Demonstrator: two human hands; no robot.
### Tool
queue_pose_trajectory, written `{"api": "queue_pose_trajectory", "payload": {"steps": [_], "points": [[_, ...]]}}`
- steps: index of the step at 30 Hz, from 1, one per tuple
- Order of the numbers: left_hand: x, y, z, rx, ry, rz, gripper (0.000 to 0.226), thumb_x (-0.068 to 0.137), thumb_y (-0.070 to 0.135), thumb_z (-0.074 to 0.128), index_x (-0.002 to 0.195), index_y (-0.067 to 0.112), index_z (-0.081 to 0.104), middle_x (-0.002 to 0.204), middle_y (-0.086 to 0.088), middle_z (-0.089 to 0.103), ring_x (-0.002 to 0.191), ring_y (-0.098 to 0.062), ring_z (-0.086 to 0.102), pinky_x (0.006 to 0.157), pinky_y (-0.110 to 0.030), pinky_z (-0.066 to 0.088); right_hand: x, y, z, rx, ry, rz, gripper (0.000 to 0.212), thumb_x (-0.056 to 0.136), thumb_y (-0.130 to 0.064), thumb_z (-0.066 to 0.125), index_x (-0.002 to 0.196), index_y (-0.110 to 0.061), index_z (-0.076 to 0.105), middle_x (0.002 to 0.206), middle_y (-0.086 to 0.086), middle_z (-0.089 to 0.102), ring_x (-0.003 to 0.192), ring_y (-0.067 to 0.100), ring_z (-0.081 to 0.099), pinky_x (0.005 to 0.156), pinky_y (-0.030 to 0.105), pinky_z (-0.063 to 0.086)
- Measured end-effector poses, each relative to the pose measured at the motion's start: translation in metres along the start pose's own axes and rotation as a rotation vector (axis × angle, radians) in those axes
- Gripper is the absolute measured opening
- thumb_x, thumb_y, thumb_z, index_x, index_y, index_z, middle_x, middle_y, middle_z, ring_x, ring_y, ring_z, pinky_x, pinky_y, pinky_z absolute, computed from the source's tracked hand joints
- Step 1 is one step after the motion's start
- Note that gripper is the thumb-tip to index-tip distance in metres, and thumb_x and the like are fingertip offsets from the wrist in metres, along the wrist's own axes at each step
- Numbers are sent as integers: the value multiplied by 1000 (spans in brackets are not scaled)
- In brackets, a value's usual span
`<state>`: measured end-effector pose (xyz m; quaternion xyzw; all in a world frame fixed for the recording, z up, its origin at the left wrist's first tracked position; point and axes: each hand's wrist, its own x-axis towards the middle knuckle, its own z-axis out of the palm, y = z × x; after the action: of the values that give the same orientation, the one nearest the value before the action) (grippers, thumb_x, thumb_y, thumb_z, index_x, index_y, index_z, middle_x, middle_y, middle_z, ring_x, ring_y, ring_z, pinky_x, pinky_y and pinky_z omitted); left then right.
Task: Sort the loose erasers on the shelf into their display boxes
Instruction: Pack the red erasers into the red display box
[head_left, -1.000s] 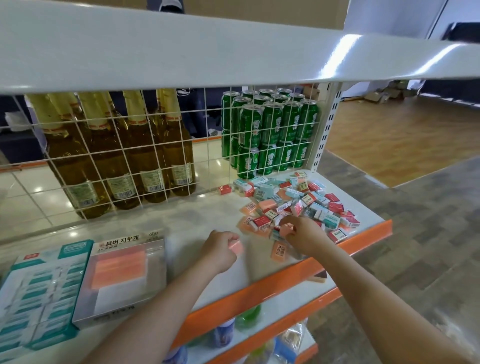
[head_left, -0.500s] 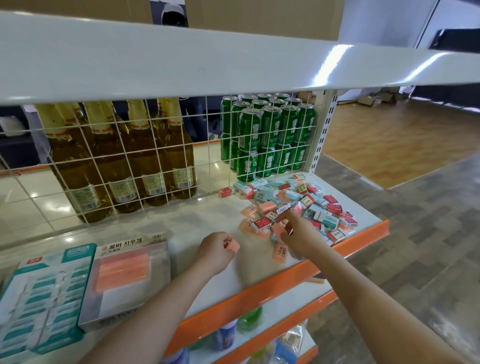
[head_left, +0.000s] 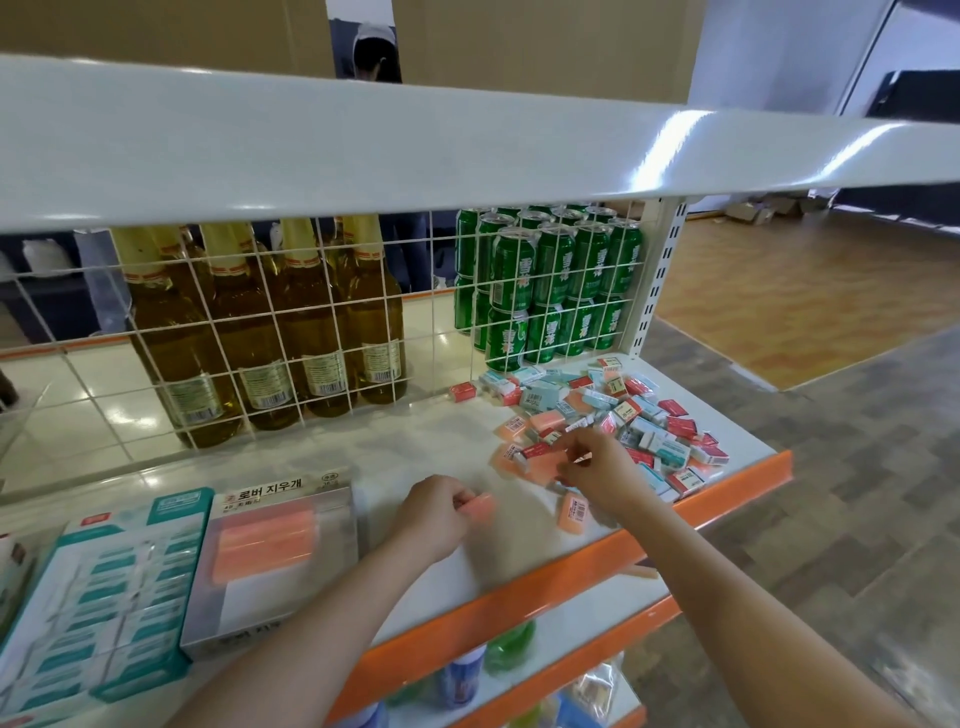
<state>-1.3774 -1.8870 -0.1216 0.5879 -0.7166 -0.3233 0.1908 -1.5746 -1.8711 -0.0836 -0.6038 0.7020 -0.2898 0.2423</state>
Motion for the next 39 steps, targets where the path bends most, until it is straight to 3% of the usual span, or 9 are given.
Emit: {"api": "queue_pose_trajectory", "payload": {"steps": [3, 6, 11, 18, 27, 30, 33, 37, 39], "points": [[1, 1, -4, -116, 68, 14, 22, 86, 32, 64, 85, 10, 68, 83, -3, 65, 77, -17, 56, 65, -22, 38, -1, -3, 2, 59, -31, -5, 22, 86, 3, 54, 98, -15, 62, 86, -7, 56, 77, 12, 55, 63, 19, 46], [3, 4, -10, -217, 113, 30, 15, 86, 10, 61, 98, 12, 71, 98, -2, 70, 86, -13, 60, 71, -19, 40, -2, -7, 5, 66, -74, -40, 27, 87, 2, 55, 107, -11, 67, 96, 0, 62, 88, 18, 58, 78, 29, 49], [-1, 2, -20, -360, 108, 7, 23, 84, -3, 57, 96, 13, 70, 91, 1, 65, 80, -12, 57, 65, -10, 42, -4, -16, 10, 64, -96, -97, 27, 87, 3, 54, 108, -7, 66, 93, 0, 61, 85, 13, 56, 75, 20, 43], [-9, 1, -25, -419, 155, -31, 25, 84, -4, 59, 104, 8, 68, 94, -2, 62, 87, -19, 59, 84, -26, 47, -6, -20, 19, 50, -66, -111, 28, 84, 6, 53, 102, -8, 69, 76, -6, 61, 77, 13, 57, 73, 22, 44], [-21, -15, -38, -372, 262, -52, 21, 82, 2, 65, 96, 17, 69, 94, 1, 66, 80, -10, 57, 64, -6, 40, -11, -35, 28, 76, -64, -134, 30, 82, 9, 49, 102, -4, 68, 77, 3, 62, 65, 5, 53, 52, 6, 38], [-27, -25, -47, -337, 341, -72, 22, 80, 2, 67, 84, 24, 67, 96, -3, 70, 76, -12, 58, 68, -13, 45, -12, -44, 40, 87, -77, -137, 24, 85, 4, 54, 102, -6, 68, 78, -3, 60, 77, 14, 57, 67, 15, 42], [-38, -36, -62, -262, 387, -75, 20, 82, -1, 62, 94, 12, 71, 92, 0, 66, 72, -7, 55, 58, -4, 40, -14, -57, 57, 98, -94, -129, 20, 87, -1, 56, 100, -10, 68, 84, -4, 60, 85, 17, 59, 75, 25, 45], [-56, -54, -90, -200, 435, -105, 19, 86, 8, 61, 100, 17, 71, 100, 4, 65, 90, -12, 57, 76, -20, 45, -18, -83, 77, 113, -90, -176, 19, 87, -3, 56, 101, -9, 68, 89, 0, 63, 85, 15, 58, 63, 13, 41], [-64, -66, -102, -173, 460, -140, 18, 87, 11, 63, 101, 19, 70, 106, 2, 65, 95, -13, 57, 82, -26, 45, -20, -97, 87, 102, -107, -200, 21, 86, -3, 56, 103, -9, 69, 92, 0, 64, 87, 13, 57, 70, 17, 42]]}}
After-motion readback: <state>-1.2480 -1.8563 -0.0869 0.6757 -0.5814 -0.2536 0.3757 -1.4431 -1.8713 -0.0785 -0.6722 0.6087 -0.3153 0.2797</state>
